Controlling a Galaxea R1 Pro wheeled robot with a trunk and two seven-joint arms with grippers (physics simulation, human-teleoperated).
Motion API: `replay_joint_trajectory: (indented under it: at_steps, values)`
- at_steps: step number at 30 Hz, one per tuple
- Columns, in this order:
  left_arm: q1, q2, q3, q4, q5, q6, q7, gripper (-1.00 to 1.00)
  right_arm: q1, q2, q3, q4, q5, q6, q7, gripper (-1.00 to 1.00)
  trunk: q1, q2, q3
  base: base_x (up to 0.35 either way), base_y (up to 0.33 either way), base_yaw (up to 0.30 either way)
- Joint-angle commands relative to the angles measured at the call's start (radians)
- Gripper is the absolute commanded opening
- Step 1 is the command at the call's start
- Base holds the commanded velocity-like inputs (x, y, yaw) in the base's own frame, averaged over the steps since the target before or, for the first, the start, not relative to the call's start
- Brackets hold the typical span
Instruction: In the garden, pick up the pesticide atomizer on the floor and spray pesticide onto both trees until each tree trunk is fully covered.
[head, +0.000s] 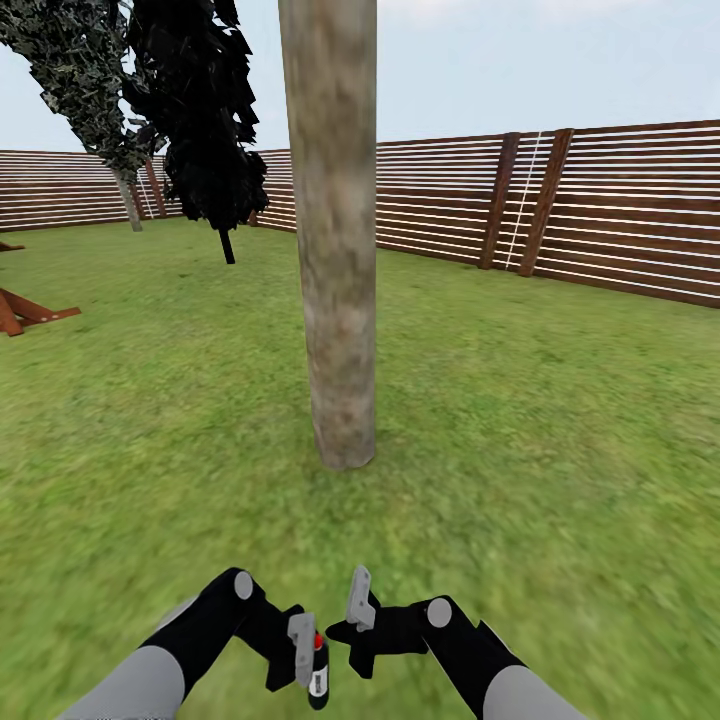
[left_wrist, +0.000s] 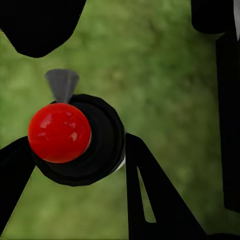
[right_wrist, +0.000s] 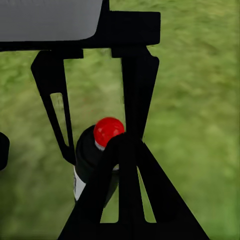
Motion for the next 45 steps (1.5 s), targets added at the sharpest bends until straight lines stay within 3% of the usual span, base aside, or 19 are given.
replay_joint_trajectory:
  at_steps: [1,31,35,37,45]
  values:
    - [-0.001,-0.001,0.0,0.0,0.001,0.0,0.0,-1.0,0.0,0.0,0.0,0.0,0.0,0.0,0.0,-1.0,0.0,0.0,0.0,0.0,0.0,0.0]
    - [-0.007,-0.003,0.003,0.002,0.002,-0.005,-0.001,-1.0,0.0,-0.003,0.0,0.002,0.001,0.0,0.0,-1.0,0.0,0.0,0.0,0.0,0.0,0.0]
    - [-0.007,0.01,0.004,0.011,-0.006,0.002,0.009,-1.0,0.0,-0.003,0.001,0.002,0.001,0.0,0.0,-1.0,0.0,0.0,0.0,0.0,0.0,0.0]
    - [-0.006,0.028,0.004,0.016,-0.008,0.004,0.011,-1.0,0.0,-0.003,0.002,0.002,0.001,-0.001,0.0,-1.0,0.0,0.0,0.0,0.0,0.0,0.0]
    - [0.005,0.191,0.009,0.021,-0.01,0.009,0.015,-1.0,0.0,-0.013,0.002,0.003,0.0,-0.003,0.0,-1.0,0.0,0.0,0.0,0.0,0.0,0.0]
